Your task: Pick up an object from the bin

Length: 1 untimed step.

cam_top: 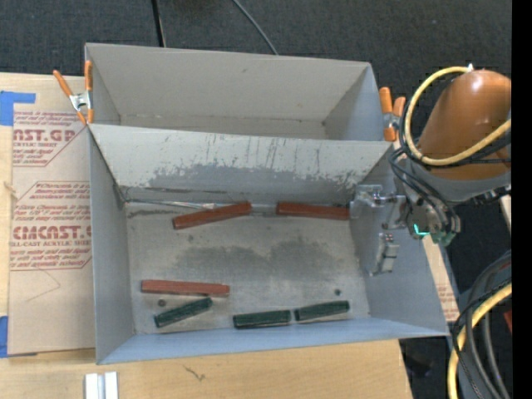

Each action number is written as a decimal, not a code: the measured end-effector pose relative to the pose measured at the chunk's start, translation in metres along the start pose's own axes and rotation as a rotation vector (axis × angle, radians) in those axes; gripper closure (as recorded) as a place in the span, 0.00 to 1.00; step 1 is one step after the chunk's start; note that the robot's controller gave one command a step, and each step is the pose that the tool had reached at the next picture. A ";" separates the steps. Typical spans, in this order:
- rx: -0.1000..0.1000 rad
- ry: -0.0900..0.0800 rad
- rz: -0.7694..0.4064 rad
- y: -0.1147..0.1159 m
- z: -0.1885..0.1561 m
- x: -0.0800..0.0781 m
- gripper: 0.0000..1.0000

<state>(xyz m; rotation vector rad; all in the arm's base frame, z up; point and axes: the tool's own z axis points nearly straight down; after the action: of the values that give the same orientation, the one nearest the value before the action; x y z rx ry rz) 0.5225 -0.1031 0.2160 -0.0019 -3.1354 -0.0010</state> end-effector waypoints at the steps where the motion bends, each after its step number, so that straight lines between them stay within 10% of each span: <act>1: 0.001 -0.008 -0.002 0.000 -0.004 -0.002 0.00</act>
Offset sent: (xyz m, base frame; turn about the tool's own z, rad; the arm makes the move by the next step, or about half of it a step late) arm -0.0428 0.0421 -0.1064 -0.3137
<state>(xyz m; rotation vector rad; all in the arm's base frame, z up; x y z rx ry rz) 0.5242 -0.1028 0.2203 0.0005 -3.1433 0.0011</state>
